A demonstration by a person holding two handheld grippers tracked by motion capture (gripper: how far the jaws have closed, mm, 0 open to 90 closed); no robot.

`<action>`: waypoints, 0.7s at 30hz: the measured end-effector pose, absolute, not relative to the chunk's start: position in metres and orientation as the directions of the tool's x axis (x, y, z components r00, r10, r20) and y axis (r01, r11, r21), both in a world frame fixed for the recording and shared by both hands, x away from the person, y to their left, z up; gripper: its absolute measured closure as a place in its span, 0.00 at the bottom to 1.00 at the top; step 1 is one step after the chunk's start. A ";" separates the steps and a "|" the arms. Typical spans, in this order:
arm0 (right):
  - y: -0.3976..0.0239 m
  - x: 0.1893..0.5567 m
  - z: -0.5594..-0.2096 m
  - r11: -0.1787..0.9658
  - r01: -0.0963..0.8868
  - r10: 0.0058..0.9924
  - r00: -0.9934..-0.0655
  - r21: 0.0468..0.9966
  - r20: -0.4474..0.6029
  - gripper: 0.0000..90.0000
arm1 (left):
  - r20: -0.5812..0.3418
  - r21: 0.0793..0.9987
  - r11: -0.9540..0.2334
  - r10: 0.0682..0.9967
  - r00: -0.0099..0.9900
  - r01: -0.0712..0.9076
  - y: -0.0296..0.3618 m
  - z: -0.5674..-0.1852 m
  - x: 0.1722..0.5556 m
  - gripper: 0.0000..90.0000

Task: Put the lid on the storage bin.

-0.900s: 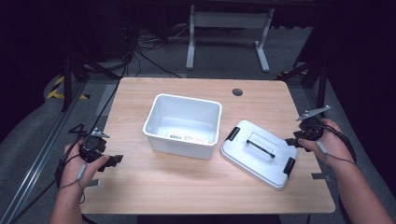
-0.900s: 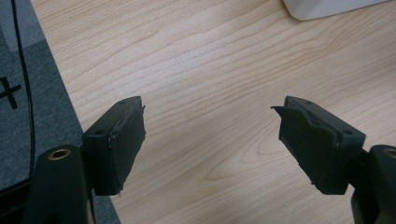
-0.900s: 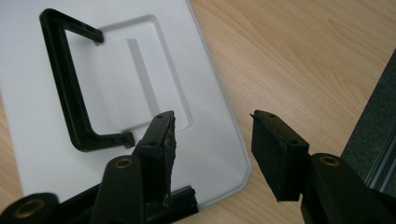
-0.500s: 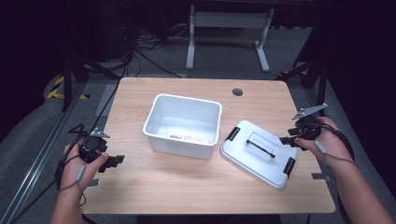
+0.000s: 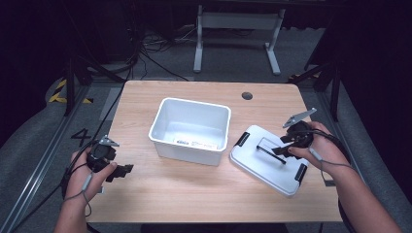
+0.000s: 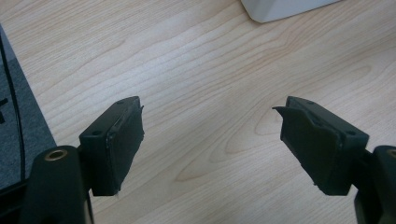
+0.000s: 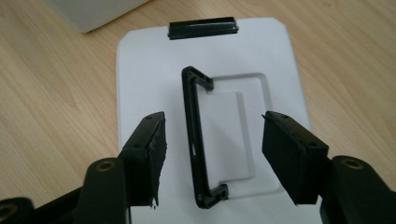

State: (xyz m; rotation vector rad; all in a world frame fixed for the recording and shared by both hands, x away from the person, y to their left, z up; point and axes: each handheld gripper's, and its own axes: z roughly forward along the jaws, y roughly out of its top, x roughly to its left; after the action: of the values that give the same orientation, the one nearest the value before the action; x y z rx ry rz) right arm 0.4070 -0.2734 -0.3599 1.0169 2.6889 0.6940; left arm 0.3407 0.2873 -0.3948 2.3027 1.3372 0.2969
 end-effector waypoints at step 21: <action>-0.251 0.425 -0.412 0.744 0.608 0.638 -0.770 0.278 -0.023 0.66 | -0.048 0.445 -0.466 0.840 0.541 0.764 0.280 -0.403 0.338 0.24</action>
State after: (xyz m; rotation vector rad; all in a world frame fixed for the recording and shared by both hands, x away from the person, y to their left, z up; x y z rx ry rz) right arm 0.4246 -0.2511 -0.4115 1.0128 2.8232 0.3882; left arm 0.3382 0.2796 -0.4031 2.3652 1.3078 0.2473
